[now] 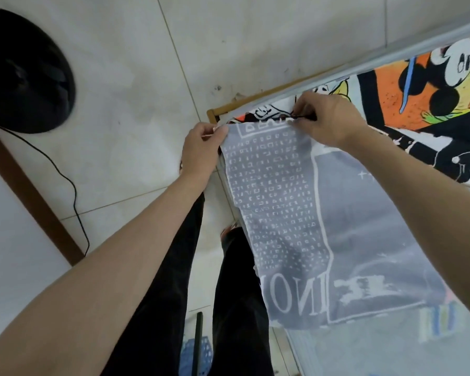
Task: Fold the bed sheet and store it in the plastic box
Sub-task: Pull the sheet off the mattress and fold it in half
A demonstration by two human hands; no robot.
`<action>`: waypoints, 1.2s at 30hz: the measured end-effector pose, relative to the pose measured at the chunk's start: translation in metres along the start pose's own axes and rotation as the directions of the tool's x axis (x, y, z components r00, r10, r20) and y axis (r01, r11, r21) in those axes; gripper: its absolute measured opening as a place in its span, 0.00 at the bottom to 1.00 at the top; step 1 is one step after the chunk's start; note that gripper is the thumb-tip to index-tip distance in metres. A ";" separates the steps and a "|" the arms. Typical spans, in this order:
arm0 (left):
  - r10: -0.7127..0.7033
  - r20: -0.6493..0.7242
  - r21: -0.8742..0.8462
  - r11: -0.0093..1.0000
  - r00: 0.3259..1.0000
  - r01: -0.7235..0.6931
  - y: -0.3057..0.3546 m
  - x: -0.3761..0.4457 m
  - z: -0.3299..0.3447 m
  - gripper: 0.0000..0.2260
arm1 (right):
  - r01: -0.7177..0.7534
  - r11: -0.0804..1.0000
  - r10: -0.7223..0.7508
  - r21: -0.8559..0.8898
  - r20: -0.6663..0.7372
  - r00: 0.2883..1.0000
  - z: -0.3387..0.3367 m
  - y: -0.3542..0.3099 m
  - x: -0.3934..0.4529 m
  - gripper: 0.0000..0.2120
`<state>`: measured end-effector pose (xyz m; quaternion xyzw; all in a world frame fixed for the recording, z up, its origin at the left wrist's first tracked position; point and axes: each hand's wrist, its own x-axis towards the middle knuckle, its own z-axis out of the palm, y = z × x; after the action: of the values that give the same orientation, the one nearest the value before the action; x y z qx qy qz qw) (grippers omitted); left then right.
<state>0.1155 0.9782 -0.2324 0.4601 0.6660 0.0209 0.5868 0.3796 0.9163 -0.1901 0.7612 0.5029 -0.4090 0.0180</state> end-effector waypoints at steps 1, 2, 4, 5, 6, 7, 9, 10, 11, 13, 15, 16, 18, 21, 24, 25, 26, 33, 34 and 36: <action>-0.025 0.007 -0.029 0.999 1.000 0.026 0.000 0.000 0.000 0.09 | 0.012 1.000 -0.013 -0.024 -0.024 1.000 0.000 0.000 0.001 0.09; -0.040 0.007 -0.044 0.998 0.999 0.040 0.000 0.000 -0.001 0.09 | 0.032 0.998 -0.033 -0.053 -0.031 0.999 -0.001 -0.001 0.003 0.08; -0.054 -0.011 -0.059 0.997 0.998 0.054 0.002 0.002 -0.005 0.09 | 0.056 0.992 -0.056 -0.110 0.002 0.998 -0.004 -0.006 0.006 0.10; -0.060 -0.022 -0.066 0.996 0.998 0.059 0.003 0.004 -0.007 0.09 | 0.045 0.992 -0.043 -0.119 0.022 0.999 -0.006 -0.009 0.009 0.11; -0.070 -0.023 -0.080 0.995 0.997 0.068 0.005 0.005 -0.009 0.08 | 0.026 0.993 -0.022 -0.117 0.040 0.999 -0.008 -0.010 0.011 0.11; -0.083 -0.010 -0.105 0.991 0.996 0.082 0.006 0.006 -0.010 0.08 | 0.005 0.993 0.001 -0.114 0.059 0.998 -0.011 -0.011 0.014 0.11; -0.123 0.028 -0.181 0.975 0.992 0.126 0.008 0.008 -0.011 0.08 | -0.020 0.992 0.033 -0.123 0.104 0.994 -0.017 -0.013 0.019 0.11; -0.144 0.038 -0.213 0.966 0.989 0.149 0.009 0.008 -0.013 0.08 | -0.026 0.992 0.042 -0.126 0.131 0.990 -0.020 -0.015 0.023 0.11; -0.163 0.045 -0.241 0.956 0.986 0.169 0.010 0.008 -0.014 0.08 | -0.026 0.991 0.048 -0.134 0.166 0.985 -0.023 -0.016 0.027 0.11; -0.192 0.055 -0.282 0.938 0.980 0.199 0.011 0.008 -0.018 0.08 | -0.005 0.983 0.053 -0.183 0.260 0.964 -0.029 -0.020 0.034 0.09; -0.202 0.052 -0.290 0.934 0.978 0.208 0.013 0.008 -0.020 0.07 | 0.021 0.976 0.049 -0.216 0.317 0.947 -0.033 -0.024 0.041 0.08; -0.205 0.046 -0.293 0.933 0.978 0.209 0.014 0.008 -0.021 0.07 | 0.028 0.977 0.041 -0.211 0.313 0.949 -0.035 -0.026 0.044 0.07; -0.215 0.038 -0.311 0.925 0.976 0.216 0.015 0.009 -0.023 0.08 | 0.038 0.977 0.018 -0.208 0.263 0.965 -0.034 -0.030 0.049 0.08; -0.214 0.026 -0.301 0.930 0.976 0.212 0.015 0.012 -0.024 0.08 | 0.060 0.949 -0.016 -0.309 0.141 0.990 -0.022 -0.032 0.052 0.12; -0.211 0.016 -0.301 0.931 0.977 0.206 0.015 0.014 -0.023 0.07 | 0.010 0.935 -0.012 -0.355 -0.003 1.000 -0.008 -0.030 0.047 0.15; -0.210 0.012 -0.308 0.929 0.978 0.203 0.015 0.014 -0.023 0.07 | 0.001 0.934 -0.018 -0.358 -0.043 0.999 -0.003 -0.030 0.044 0.15; -0.209 0.011 -0.316 0.927 0.978 0.202 0.015 0.015 -0.023 0.07 | 0.001 0.929 -0.033 -0.369 -0.081 0.996 0.002 -0.030 0.041 0.15; -0.233 0.025 -0.404 0.887 0.972 0.223 0.016 0.017 -0.022 0.08 | -0.013 0.912 -0.109 -0.409 -0.272 0.956 0.025 -0.034 0.026 0.15; -0.239 0.031 -0.420 0.878 0.971 0.229 0.016 0.017 -0.022 0.08 | -0.009 0.913 -0.115 -0.407 -0.277 0.954 0.026 -0.033 0.027 0.14; -0.241 0.036 -0.442 0.867 0.970 0.232 0.014 0.018 -0.024 0.08 | 0.011 0.918 -0.131 -0.397 -0.275 0.953 0.027 -0.030 0.028 0.14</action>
<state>0.1069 1.0104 -0.2307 0.2293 0.7009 0.1046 0.6673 0.3446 0.9406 -0.2146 0.7757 0.5990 -0.1823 0.0792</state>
